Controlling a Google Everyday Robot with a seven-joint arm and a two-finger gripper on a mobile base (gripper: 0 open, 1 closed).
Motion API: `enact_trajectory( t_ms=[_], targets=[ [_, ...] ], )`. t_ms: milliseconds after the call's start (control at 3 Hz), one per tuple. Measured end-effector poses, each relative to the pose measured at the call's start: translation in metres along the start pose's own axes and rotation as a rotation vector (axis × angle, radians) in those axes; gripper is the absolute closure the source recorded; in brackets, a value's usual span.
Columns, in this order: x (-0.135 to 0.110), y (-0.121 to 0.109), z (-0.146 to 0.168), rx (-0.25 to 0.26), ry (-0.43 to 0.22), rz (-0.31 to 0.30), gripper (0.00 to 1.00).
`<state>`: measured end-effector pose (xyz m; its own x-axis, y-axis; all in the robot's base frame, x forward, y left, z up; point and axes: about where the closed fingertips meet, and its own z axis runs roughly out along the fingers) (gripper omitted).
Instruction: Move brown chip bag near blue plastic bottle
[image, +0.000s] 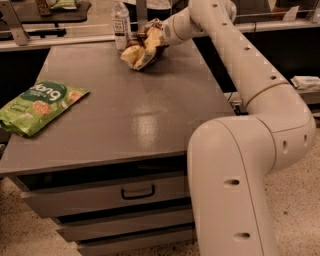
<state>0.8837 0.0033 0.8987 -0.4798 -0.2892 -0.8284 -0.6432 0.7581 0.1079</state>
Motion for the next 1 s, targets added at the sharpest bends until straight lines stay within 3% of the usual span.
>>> enact_trajectory(
  t_ms=[667, 1000],
  targets=[
    [0.0041, 0.0101, 0.0144, -0.032, 0.026, 0.013, 0.11],
    [0.0059, 0.0112, 0.0173, -0.037, 0.034, 0.016, 0.0]
  ],
)
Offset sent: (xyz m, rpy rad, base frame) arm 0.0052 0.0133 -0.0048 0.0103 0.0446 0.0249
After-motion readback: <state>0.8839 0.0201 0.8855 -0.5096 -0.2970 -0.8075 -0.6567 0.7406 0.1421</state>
